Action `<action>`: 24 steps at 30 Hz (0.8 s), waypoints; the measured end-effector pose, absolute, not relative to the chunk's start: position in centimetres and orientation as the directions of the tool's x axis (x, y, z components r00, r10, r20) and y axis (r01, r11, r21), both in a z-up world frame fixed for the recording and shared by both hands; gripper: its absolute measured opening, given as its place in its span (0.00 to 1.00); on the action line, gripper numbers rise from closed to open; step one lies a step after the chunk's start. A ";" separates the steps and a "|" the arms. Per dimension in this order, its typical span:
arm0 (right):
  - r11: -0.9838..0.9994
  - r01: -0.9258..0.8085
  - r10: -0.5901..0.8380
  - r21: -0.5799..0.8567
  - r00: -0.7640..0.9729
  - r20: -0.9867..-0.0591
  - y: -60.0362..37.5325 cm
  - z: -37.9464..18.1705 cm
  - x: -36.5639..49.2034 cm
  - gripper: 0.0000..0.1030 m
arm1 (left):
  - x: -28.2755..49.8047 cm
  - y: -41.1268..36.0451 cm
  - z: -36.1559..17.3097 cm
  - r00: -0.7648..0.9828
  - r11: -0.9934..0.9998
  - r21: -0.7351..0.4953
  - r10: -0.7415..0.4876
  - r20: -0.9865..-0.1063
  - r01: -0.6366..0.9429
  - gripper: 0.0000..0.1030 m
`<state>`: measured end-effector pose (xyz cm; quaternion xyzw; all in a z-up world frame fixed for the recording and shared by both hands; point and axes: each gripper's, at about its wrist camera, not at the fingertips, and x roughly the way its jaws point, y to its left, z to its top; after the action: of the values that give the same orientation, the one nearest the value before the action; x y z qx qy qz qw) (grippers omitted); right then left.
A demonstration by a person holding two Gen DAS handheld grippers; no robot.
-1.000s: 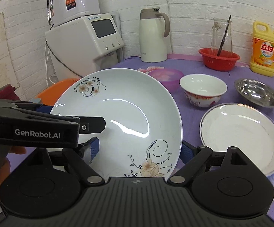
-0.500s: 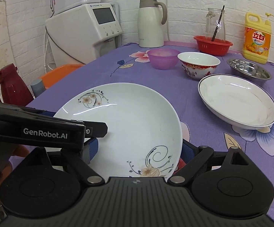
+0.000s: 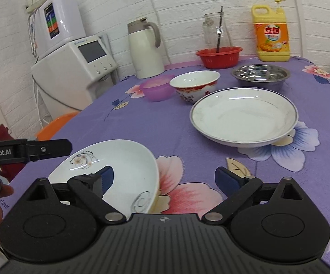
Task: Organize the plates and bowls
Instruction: 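Lift the floral plate and lower it onto the yellow plate, open left gripper, then move the left gripper to the blue-rimmed white plate and grasp its rim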
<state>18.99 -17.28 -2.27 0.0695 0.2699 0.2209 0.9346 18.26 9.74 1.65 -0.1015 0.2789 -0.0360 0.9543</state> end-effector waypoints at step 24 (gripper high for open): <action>0.939 -0.104 0.264 0.329 0.830 -0.492 -25.5 -4.7 20.1 1.00 | 21.5 2.1 0.9 0.779 0.972 -0.204 -0.219 -0.588 0.119 0.98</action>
<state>20.14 -25.49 -4.74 0.1455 0.2750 0.0972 0.9454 21.54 2.06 0.94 -0.0781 0.3200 -0.0897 0.9399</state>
